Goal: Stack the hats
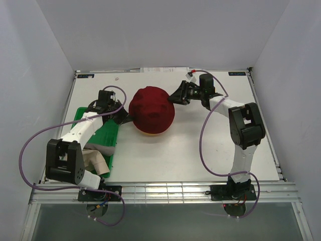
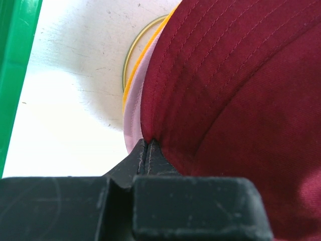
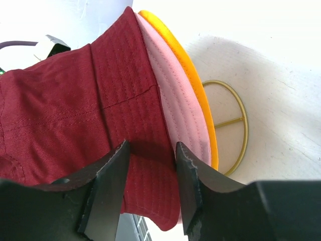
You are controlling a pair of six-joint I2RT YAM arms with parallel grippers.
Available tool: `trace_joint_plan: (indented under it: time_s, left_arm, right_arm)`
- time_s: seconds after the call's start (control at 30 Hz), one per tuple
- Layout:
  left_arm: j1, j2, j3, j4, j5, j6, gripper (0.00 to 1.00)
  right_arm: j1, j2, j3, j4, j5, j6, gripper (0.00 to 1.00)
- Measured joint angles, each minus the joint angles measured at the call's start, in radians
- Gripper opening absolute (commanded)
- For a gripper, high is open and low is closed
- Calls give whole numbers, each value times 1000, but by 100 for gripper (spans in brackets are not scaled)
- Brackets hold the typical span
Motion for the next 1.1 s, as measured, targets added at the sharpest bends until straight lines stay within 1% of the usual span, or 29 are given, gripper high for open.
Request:
trace_joint_plan:
  time_s: [0.17,0.2,0.27,0.3,0.37,0.4,0.6,0.83,1.1]
  left_arm:
    - [0,14,0,3,5,0,0]
    - [0,15,0,4,5,0,0]
    - [0,15,0,5,6,0,0]
    - [0,15,0,6,7,0,0]
    - [0,15,0,6,6,0,0]
    - [0,15,0,8,7,0,0]
    - [0,15,-12,20,7,0,0]
    - [0,15,-87,108,25,-13,0]
    - [0,14,-105,151,33,-15,0]
  right_arm:
    - [2,9,-3,35,-4,25,39]
    - [2,11,-7,43,-5,32,33]
    - [2,15,-20,60,-6,40,29]
    - [2,16,-29,66,-6,47,19]
    - [2,16,-42,77,-7,57,13]
    - [2,17,-46,80,-7,61,8]
    - [2,18,-53,79,1,61,8]
    - [1,18,-62,56,13,55,8]
    - [-3,18,-62,28,14,29,8]
